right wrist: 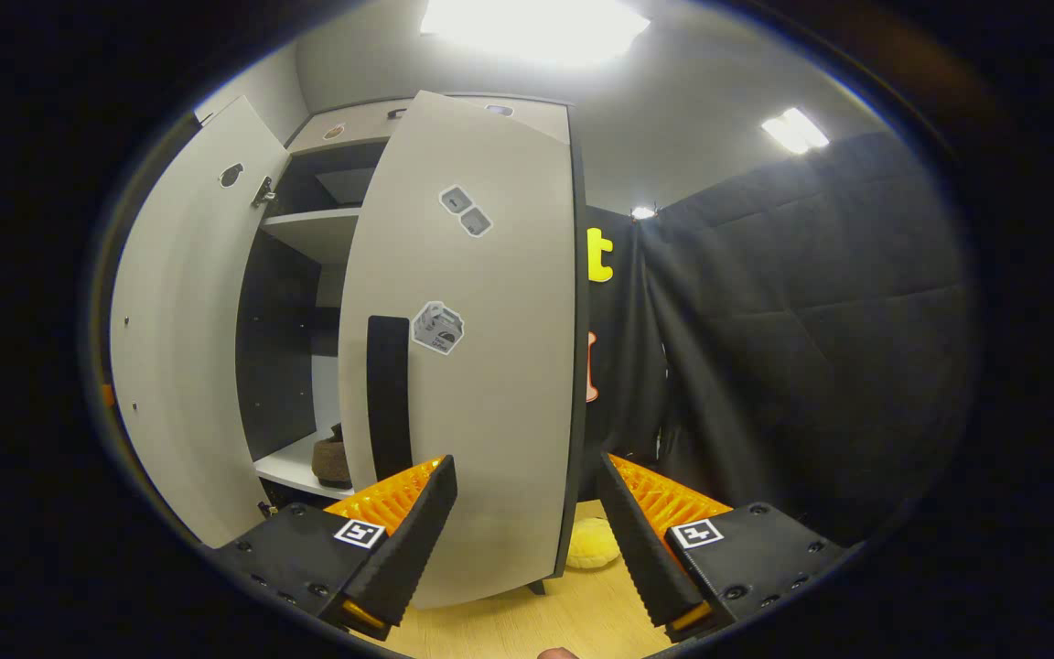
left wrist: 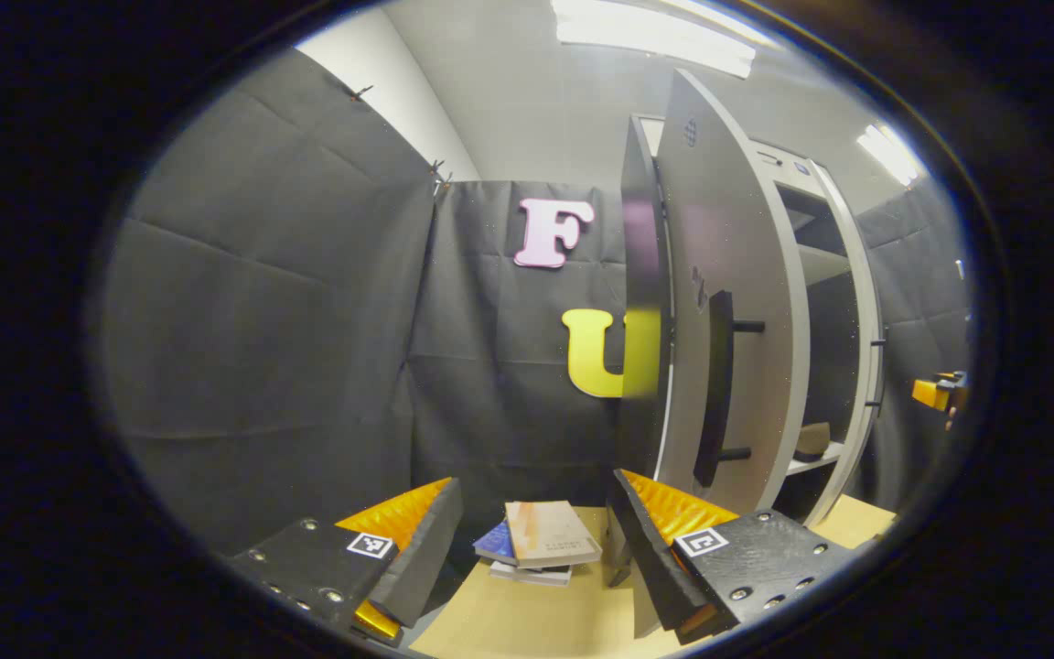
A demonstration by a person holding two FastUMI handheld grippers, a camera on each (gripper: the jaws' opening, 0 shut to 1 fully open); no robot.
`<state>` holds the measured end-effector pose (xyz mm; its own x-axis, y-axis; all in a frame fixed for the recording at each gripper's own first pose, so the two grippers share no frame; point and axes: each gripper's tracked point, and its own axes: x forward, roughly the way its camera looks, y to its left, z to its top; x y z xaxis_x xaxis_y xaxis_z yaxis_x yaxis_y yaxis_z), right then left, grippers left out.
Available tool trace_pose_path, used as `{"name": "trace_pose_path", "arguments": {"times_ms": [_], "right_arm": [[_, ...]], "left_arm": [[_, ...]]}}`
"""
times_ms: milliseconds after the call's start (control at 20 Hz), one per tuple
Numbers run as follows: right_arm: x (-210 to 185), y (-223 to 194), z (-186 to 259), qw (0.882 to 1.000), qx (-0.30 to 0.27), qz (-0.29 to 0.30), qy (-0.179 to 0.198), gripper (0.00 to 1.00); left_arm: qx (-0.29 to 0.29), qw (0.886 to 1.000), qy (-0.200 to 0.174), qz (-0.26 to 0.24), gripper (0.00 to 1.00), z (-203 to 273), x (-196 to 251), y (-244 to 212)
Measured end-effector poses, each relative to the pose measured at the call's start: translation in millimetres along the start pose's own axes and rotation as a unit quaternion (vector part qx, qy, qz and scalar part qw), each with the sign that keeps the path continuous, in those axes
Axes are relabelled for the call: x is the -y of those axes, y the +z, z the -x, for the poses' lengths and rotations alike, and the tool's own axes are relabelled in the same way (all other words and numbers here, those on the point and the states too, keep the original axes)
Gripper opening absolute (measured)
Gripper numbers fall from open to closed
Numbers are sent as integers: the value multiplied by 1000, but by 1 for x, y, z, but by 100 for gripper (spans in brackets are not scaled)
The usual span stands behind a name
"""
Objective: Grab one shoe with the right hand and put it into the shoe cabinet, grab the other shoe with the left hand and put it into the shoe cabinet; then close the right door with the right hand and the left door with the left hand.
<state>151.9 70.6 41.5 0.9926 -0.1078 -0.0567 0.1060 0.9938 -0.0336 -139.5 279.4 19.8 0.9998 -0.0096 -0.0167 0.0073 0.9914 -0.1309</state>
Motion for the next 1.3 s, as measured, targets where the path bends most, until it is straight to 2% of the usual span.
{"name": "trace_pose_path", "arguments": {"times_ms": [50, 100, 200, 300, 350, 400, 450, 650, 950, 1300], "right_arm": [[4, -3, 4, 1000, -1, 3, -1, 98], [8, -5, 6, 1000, -2, 6, -2, 98], [20, -10, 11, 1000, -3, 11, -6, 98], [31, -16, 13, 1000, -7, 10, -4, 96], [37, -19, 13, 1000, -12, 8, -1, 96], [44, -21, 13, 1000, -15, 7, 0, 98], [51, -23, 13, 1000, -16, 4, -1, 98], [68, -33, 7, 1000, -27, -10, 9, 97], [70, -39, -4, 999, -27, -19, 33, 98], [66, -45, -14, 998, -34, -19, 55, 98]], "left_arm": [[4, 1000, -2, -4, 100, -2, 3, 5], [9, 1000, -2, -7, 94, -5, 5, 11], [15, 1000, -11, -5, 92, -10, 18, 19], [19, 1000, -19, 1, 100, -15, 29, 22], [17, 1000, -20, 3, 94, -16, 35, 21], [15, 1000, -21, 6, 94, -17, 41, 20], [14, 1000, -17, 5, 100, -15, 48, 19], [17, 1000, 9, -18, 100, -15, 47, 20], [22, 998, 35, -48, 100, -13, 50, 30], [26, 998, 48, -26, 100, -7, 55, 30]]}}
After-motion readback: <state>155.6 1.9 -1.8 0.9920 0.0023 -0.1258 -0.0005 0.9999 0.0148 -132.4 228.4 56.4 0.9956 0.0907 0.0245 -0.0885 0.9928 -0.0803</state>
